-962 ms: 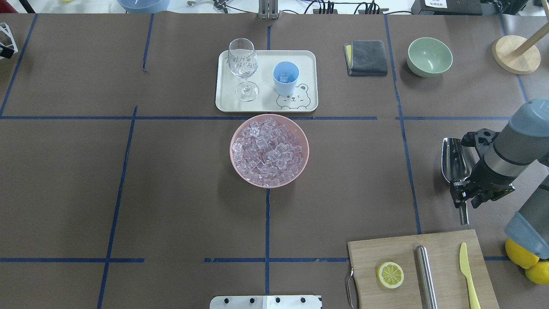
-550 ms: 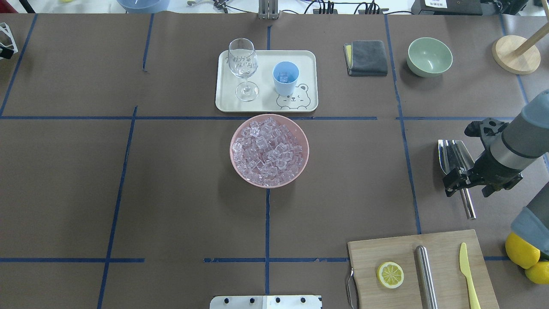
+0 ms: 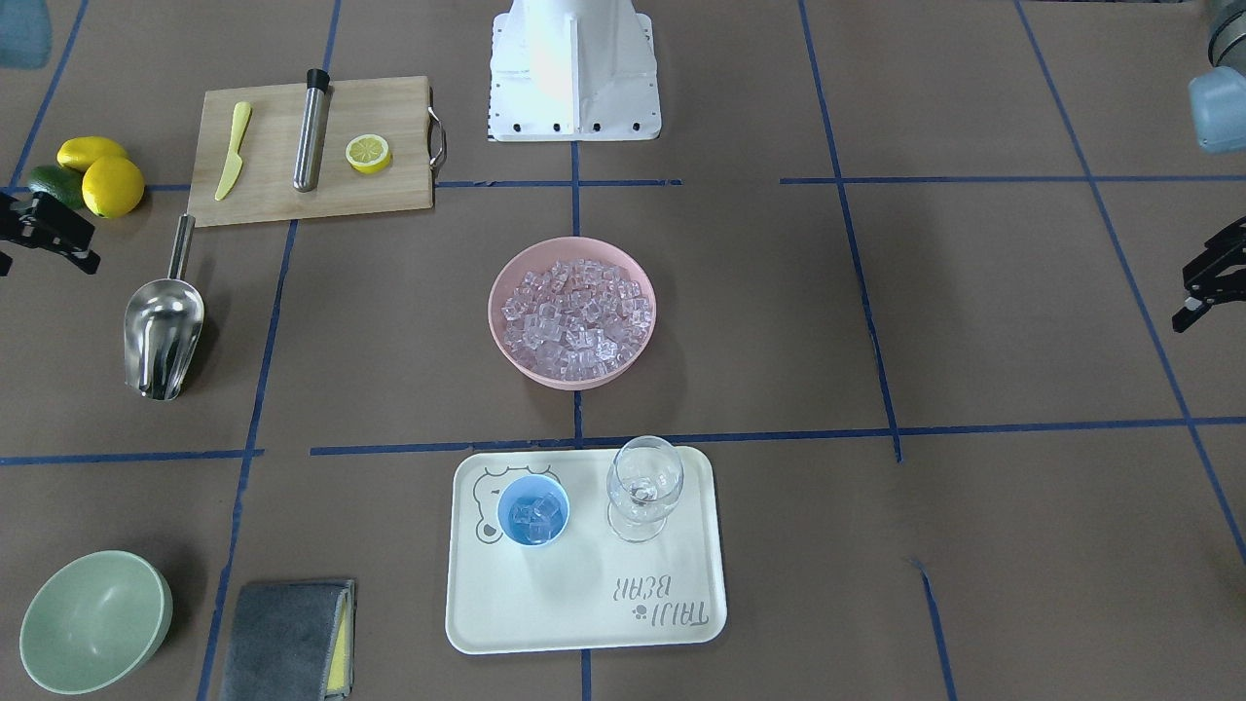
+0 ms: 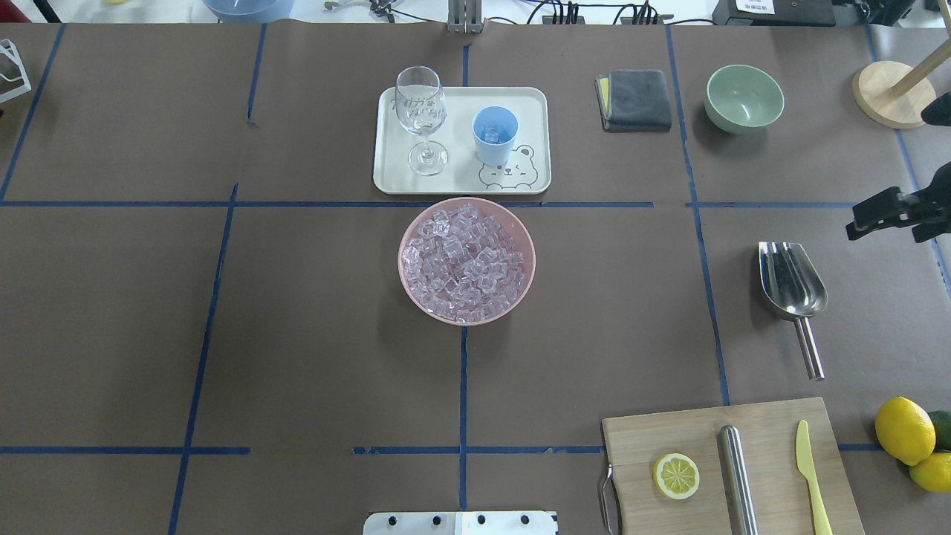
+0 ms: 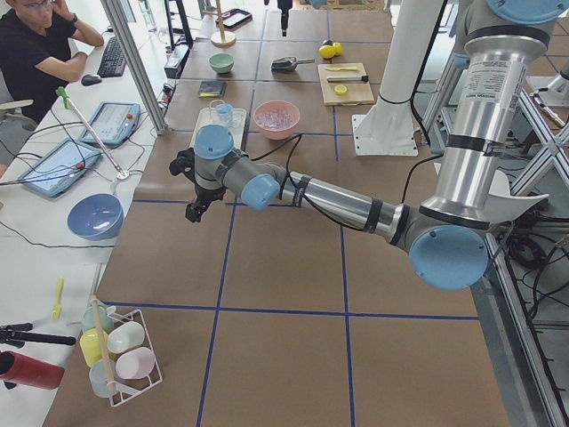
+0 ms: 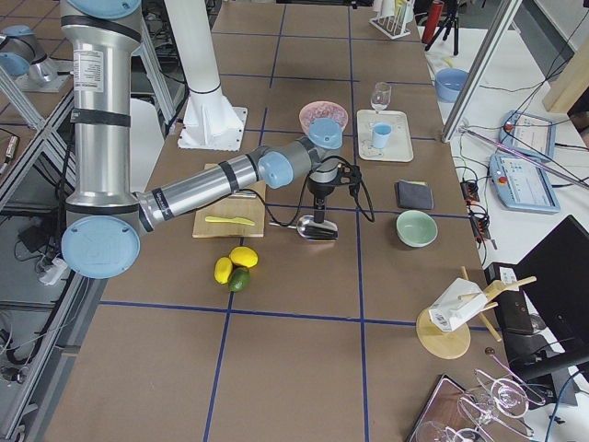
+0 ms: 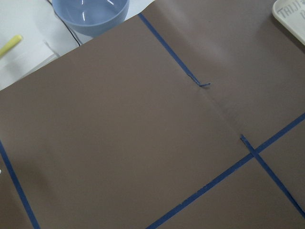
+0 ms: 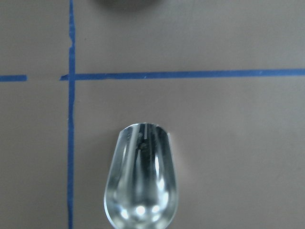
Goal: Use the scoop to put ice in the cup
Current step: 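Open the right gripper to release the scoop and raise the arm away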
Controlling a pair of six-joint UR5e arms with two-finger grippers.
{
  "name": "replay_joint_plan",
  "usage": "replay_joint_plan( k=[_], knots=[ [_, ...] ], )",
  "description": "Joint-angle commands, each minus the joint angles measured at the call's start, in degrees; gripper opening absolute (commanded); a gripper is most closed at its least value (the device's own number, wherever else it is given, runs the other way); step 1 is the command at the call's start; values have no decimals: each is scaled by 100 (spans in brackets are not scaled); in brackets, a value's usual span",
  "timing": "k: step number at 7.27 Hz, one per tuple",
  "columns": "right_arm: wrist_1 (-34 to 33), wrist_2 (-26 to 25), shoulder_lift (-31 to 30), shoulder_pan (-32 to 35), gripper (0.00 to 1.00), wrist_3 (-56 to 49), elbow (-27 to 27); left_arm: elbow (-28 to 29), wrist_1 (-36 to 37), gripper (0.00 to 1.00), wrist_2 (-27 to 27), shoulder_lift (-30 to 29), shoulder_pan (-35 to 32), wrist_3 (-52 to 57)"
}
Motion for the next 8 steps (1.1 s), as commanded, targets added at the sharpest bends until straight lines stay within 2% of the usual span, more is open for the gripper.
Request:
replay_joint_plan(
  k=[1,3,4,5,6,8],
  knots=[
    [-12,7,5,844,100,-1625,-543,55,177,100,-7,470,-385,574],
    [6,172,-74,1495,100,-2988,-1133,178,1042,100,1,595,-1008,1698],
    [-20,513,-92,1881,100,-3569,-1475,327,1386,100,36,595,-1185,1808],
    [-46,795,-127,2076,100,-3784,-1687,320,1851,100,45,613,-1317,1792],
    [-29,807,-145,2087,100,-3786,-1680,328,2299,100,45,595,-1406,1757],
    [41,745,-93,2148,100,-3698,-1979,407,2374,100,28,735,-1407,1643]
  ],
)
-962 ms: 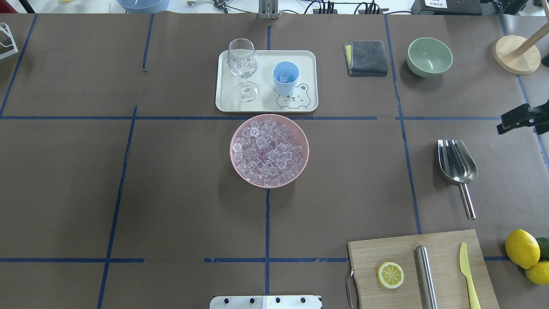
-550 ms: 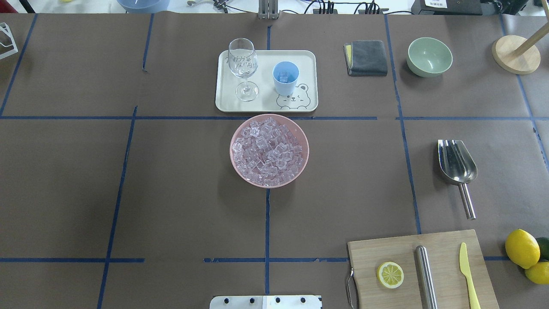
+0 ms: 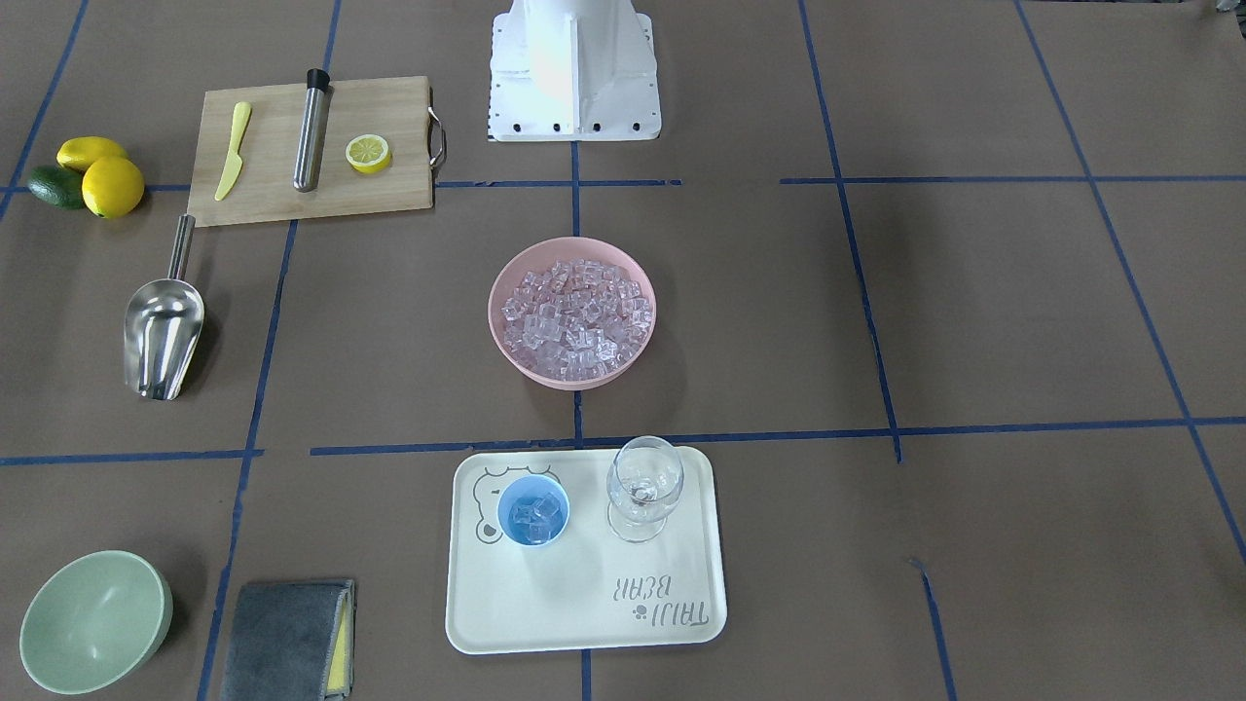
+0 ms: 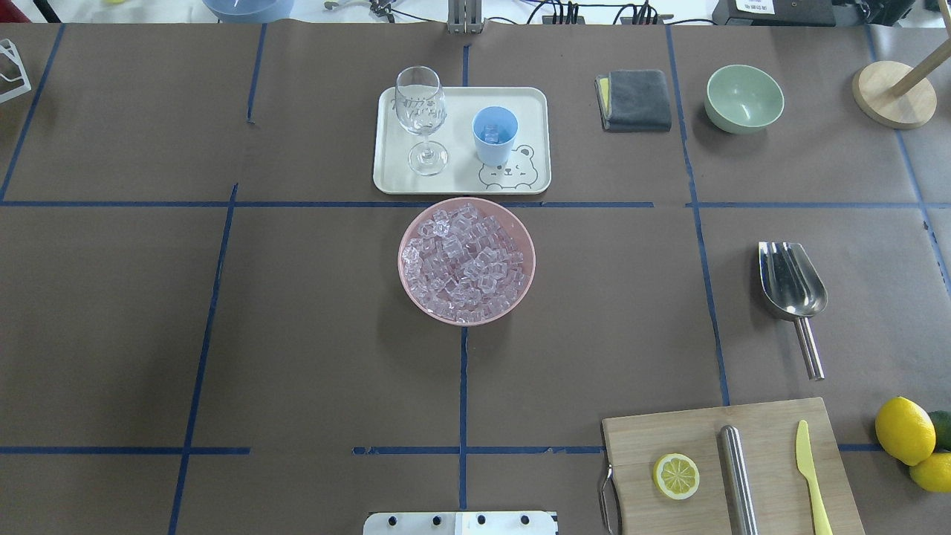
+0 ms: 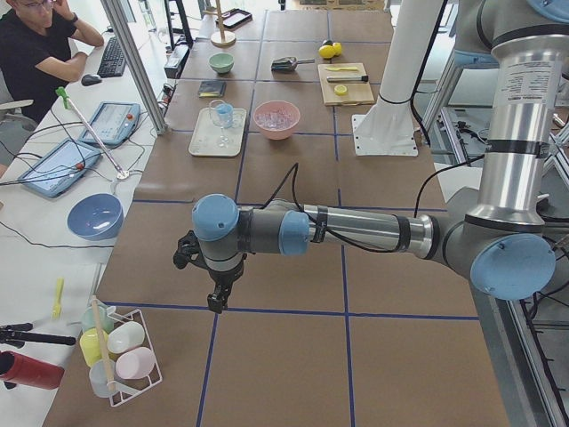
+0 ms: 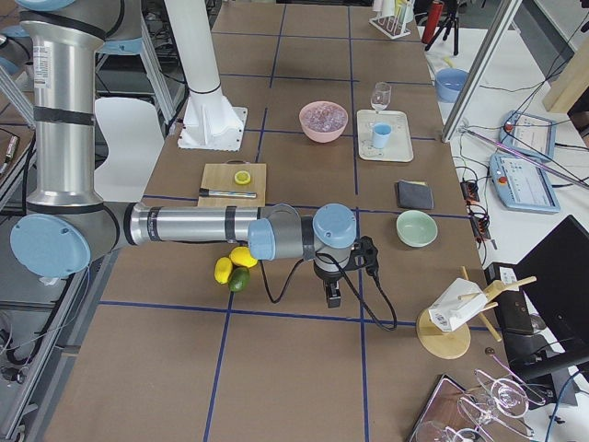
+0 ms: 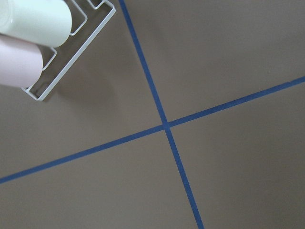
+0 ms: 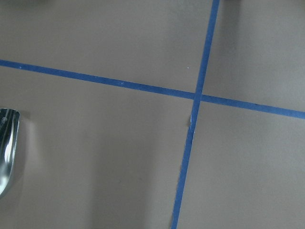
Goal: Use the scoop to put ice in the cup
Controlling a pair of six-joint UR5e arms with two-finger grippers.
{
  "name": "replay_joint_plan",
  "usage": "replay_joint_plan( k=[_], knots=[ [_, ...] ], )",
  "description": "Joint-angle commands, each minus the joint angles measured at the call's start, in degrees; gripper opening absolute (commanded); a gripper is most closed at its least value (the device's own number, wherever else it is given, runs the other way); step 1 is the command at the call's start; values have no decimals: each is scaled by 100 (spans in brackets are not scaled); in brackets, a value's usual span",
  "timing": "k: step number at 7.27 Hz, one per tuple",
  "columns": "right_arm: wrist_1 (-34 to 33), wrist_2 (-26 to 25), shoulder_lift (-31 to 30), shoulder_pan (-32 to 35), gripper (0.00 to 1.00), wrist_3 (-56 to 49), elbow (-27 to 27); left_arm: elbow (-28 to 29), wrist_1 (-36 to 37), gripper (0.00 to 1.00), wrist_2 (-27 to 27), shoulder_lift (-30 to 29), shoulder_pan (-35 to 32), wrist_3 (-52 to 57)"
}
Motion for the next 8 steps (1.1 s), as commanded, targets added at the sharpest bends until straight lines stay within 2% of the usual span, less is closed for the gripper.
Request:
replay_joint_plan(
  k=[1,2,5,7,8],
  knots=[
    [32,-14,18,116,100,4,-138,47,76,100,-26,152,-16,-503],
    [41,-5,-25,117,100,-5,-121,30,32,100,-35,144,-8,-1125],
    [32,-22,-26,126,100,21,-147,82,-196,100,-88,144,27,-1359],
    [32,-22,-17,126,100,21,-156,624,-1045,100,-79,144,106,-1421],
    [32,-22,-17,143,100,21,-156,593,-1084,100,-71,135,159,-1691]
  ],
)
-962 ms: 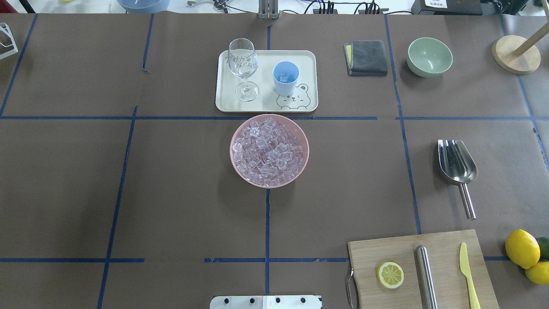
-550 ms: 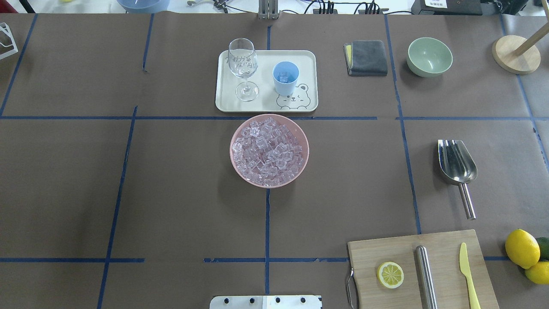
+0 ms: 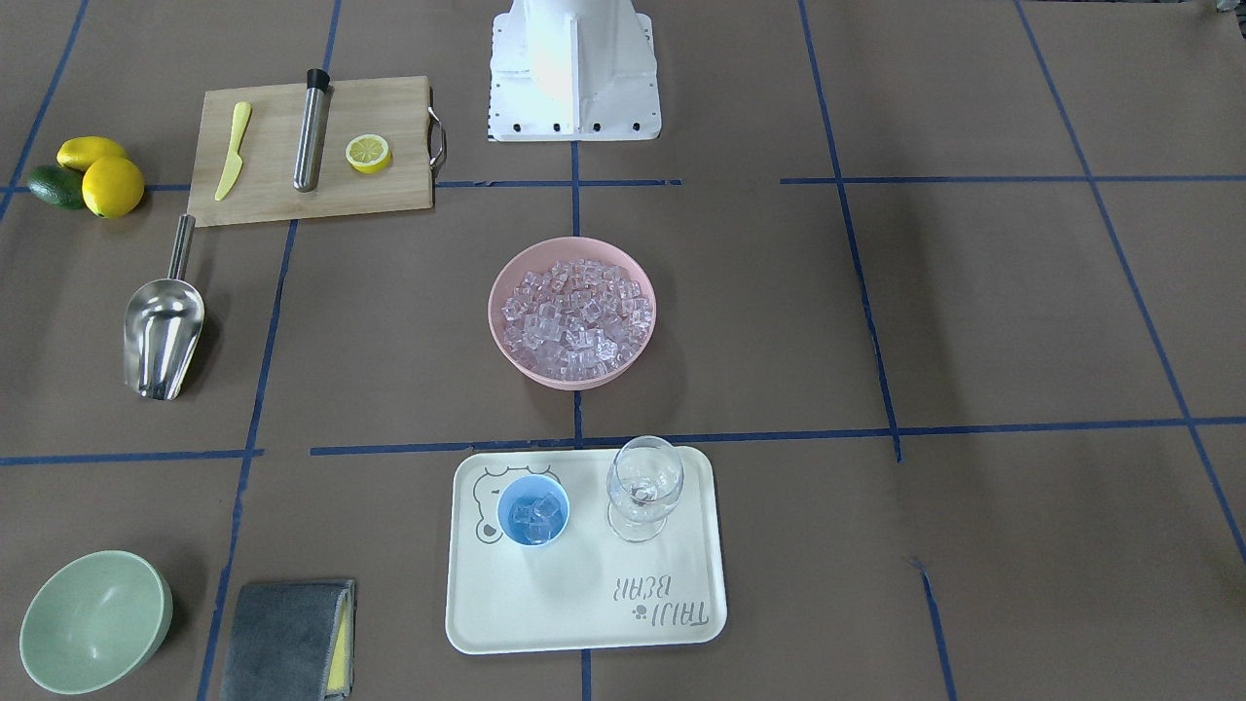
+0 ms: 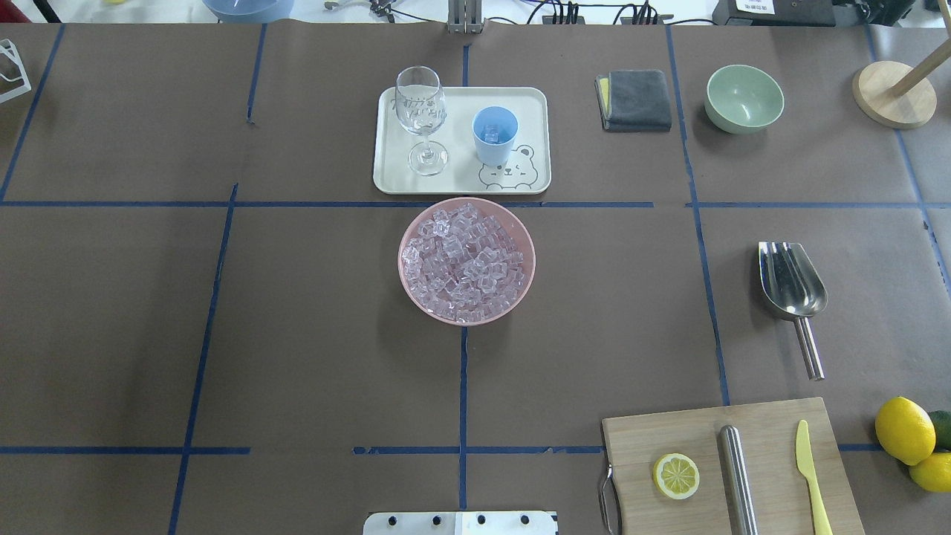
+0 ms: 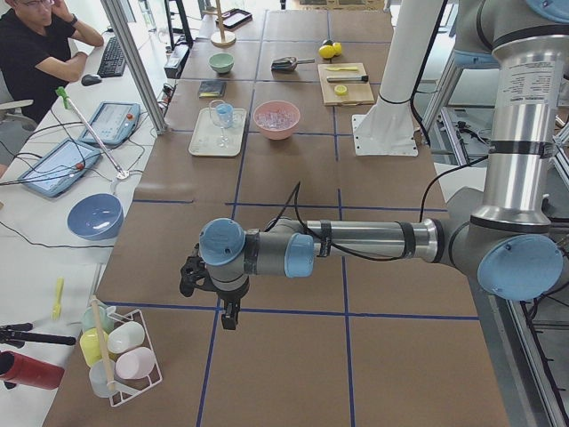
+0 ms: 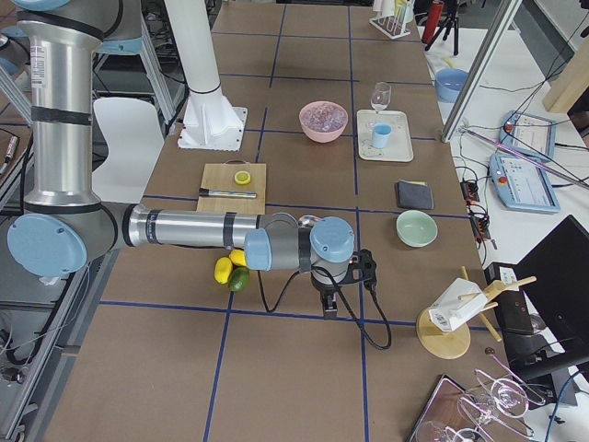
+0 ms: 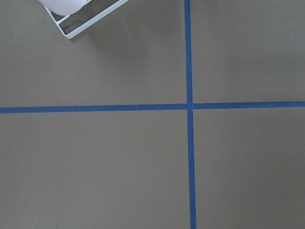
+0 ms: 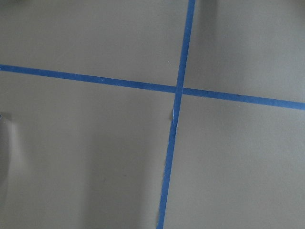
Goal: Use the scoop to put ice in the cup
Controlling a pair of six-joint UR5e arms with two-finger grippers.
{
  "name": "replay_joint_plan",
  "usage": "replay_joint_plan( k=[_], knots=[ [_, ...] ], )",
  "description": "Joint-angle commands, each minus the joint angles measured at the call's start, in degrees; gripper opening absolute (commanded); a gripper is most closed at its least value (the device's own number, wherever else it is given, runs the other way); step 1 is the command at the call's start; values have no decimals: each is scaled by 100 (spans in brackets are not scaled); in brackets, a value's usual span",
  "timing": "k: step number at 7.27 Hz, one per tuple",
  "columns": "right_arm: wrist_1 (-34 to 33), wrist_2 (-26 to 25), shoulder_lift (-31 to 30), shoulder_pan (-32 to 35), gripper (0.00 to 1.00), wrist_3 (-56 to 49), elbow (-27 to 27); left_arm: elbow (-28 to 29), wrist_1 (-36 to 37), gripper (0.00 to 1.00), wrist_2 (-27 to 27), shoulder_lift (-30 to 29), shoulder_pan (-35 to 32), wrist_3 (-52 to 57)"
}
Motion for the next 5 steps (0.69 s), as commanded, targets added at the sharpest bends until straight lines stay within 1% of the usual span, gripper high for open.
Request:
replay_joint_plan(
  k=[1,3,5],
  knots=[
    [-9,-9,4,12,100,-8,-3,21,-199,100,27,-7,69,-299],
    [-9,-9,4,12,100,-8,-3,-251,-112,100,53,28,113,-300],
    [-70,-9,-5,12,100,-8,-12,-401,133,100,62,37,131,-292]
  ],
)
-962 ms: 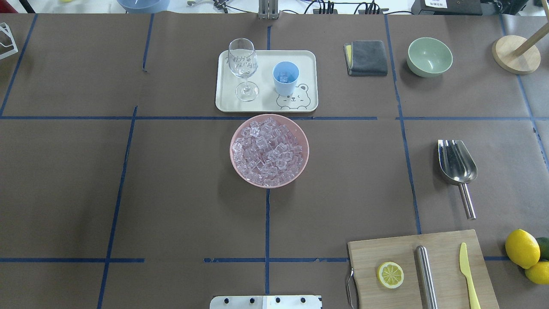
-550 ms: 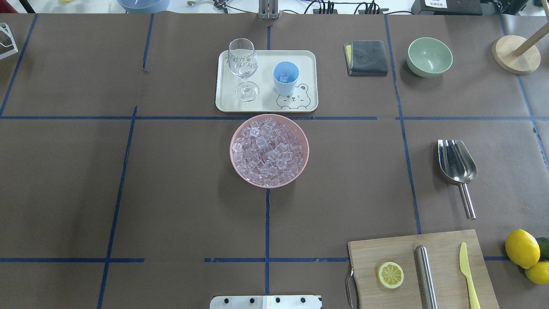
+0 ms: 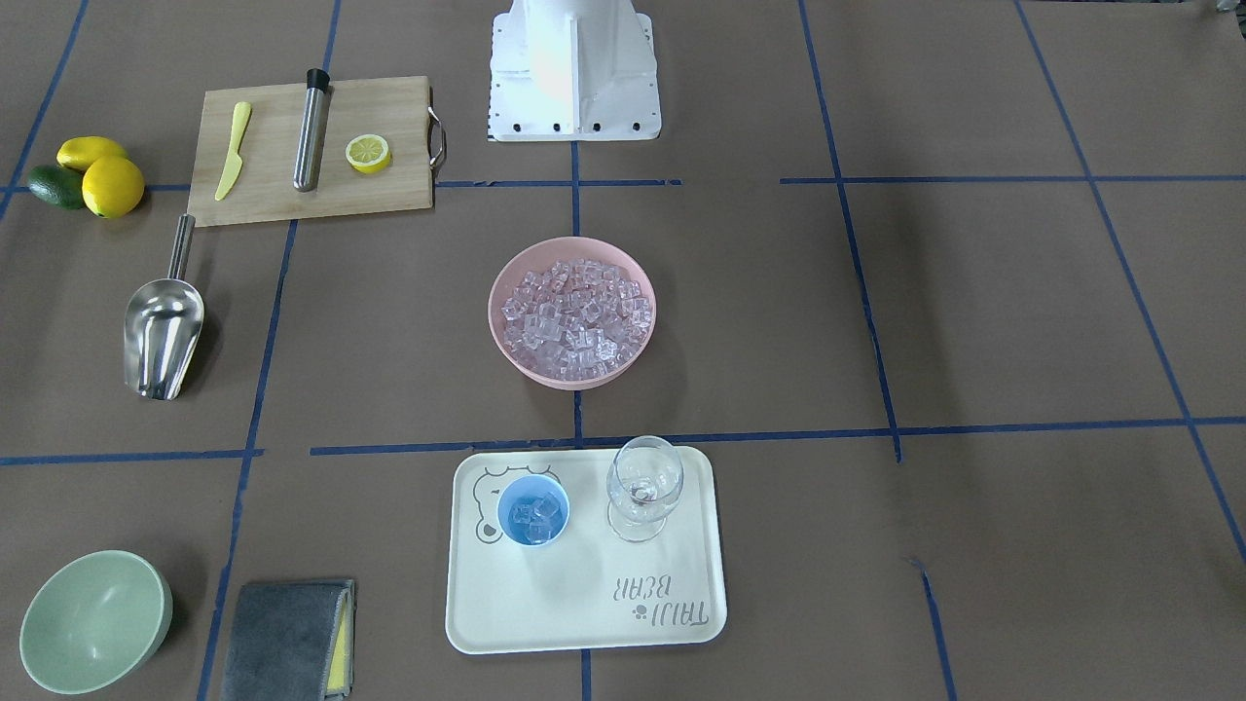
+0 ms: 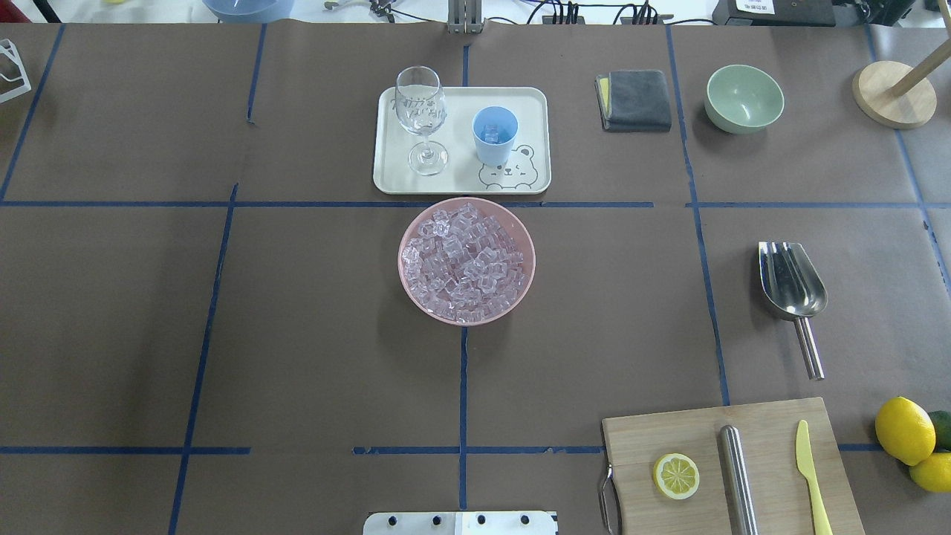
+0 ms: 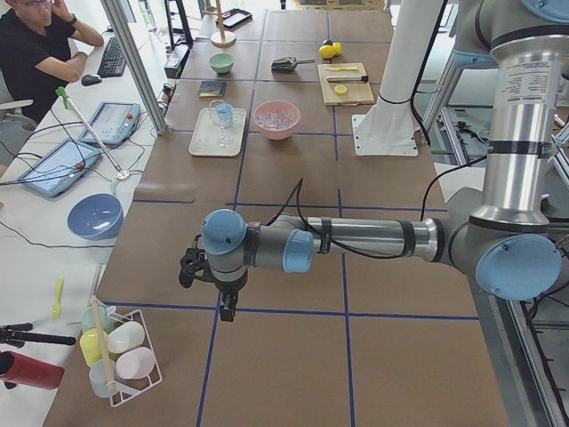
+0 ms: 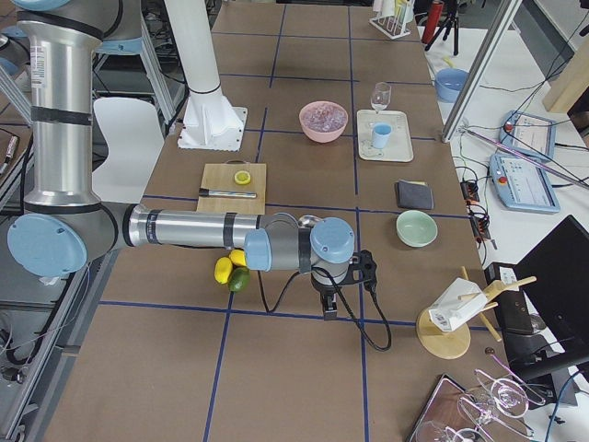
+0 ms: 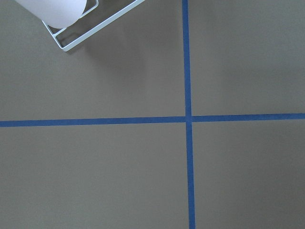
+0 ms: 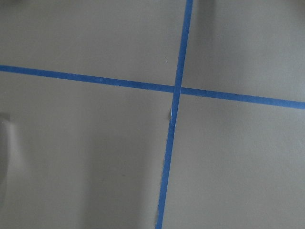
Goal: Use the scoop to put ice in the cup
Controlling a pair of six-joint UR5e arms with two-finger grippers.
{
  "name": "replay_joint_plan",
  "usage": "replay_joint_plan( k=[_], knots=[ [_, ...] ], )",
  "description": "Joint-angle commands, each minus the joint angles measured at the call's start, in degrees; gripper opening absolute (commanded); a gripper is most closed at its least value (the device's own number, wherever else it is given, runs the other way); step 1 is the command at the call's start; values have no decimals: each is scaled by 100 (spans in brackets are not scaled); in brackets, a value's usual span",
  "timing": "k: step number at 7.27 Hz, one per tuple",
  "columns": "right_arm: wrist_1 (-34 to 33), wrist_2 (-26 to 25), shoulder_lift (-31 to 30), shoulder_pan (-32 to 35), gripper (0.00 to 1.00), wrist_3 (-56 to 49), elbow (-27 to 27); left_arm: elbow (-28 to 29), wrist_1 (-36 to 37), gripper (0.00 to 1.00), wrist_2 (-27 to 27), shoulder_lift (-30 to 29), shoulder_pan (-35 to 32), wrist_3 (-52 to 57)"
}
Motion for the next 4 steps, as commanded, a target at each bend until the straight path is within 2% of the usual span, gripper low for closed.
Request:
replay_joint_plan(
  k=[1,4],
  knots=[
    [-32,8,-7,26,100,0,-3,-111,180,100,6,15,10,4],
    [-41,43,-16,105,100,0,-99,-111,180,100,6,59,27,4]
  ],
)
